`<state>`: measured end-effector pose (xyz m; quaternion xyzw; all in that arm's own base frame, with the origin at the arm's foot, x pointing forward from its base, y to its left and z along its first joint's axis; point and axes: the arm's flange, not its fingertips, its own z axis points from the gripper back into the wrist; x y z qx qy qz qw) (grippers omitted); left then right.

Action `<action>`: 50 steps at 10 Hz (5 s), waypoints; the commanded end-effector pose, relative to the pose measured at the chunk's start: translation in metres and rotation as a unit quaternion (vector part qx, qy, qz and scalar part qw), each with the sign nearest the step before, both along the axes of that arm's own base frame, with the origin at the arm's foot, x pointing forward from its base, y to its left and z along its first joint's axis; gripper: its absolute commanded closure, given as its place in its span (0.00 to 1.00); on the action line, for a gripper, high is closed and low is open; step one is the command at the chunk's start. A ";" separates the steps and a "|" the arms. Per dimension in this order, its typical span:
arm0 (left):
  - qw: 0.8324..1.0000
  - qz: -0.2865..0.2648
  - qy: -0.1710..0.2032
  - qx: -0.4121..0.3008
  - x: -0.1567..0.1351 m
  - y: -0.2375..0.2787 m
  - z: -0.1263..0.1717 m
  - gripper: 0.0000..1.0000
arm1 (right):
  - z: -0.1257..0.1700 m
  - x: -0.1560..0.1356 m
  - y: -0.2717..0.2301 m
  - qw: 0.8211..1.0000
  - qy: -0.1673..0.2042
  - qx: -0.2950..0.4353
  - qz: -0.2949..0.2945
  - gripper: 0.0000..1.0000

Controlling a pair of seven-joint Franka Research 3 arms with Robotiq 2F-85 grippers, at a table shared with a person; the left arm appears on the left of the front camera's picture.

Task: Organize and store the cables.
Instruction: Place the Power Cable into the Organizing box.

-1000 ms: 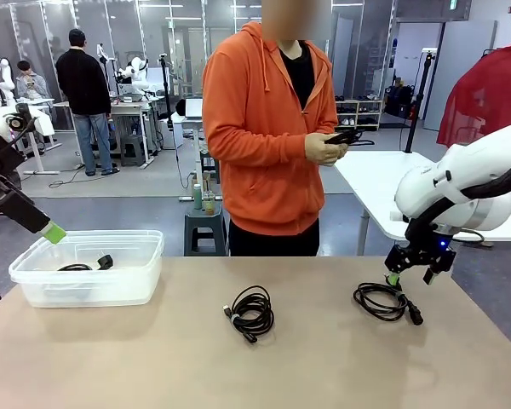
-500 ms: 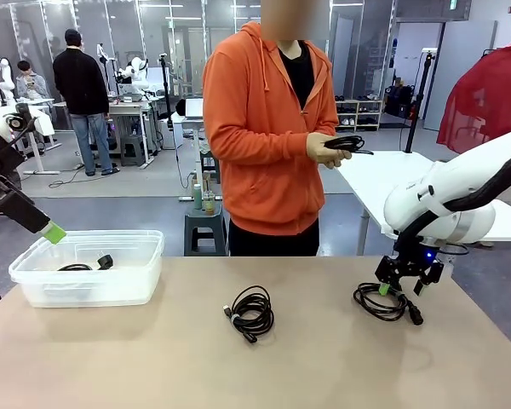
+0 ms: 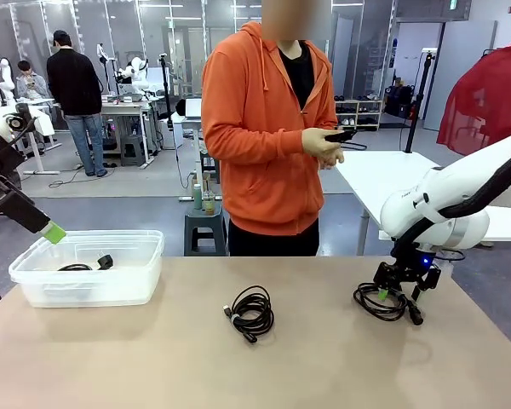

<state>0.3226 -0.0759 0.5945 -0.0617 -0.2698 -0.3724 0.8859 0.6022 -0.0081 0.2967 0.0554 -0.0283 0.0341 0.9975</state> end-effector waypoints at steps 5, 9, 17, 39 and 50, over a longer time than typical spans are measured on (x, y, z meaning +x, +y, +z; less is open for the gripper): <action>1.000 0.000 0.000 0.000 0.000 0.000 0.000 0.00 | -0.001 0.008 0.002 1.000 -0.004 -0.013 -0.014 0.53; 1.000 0.000 0.000 0.000 0.000 0.000 0.000 0.00 | -0.002 0.011 0.002 1.000 0.000 -0.018 -0.012 0.93; 1.000 0.000 0.000 0.000 0.000 0.000 0.000 0.00 | 0.109 -0.038 -0.015 0.993 -0.035 0.021 0.106 0.90; 1.000 0.000 0.000 0.000 0.000 0.000 0.000 0.00 | 0.164 -0.139 0.304 0.927 0.006 0.030 0.373 0.90; 1.000 0.000 0.000 0.000 0.000 0.000 0.000 0.00 | 0.047 -0.165 0.281 0.942 0.005 0.014 0.335 0.90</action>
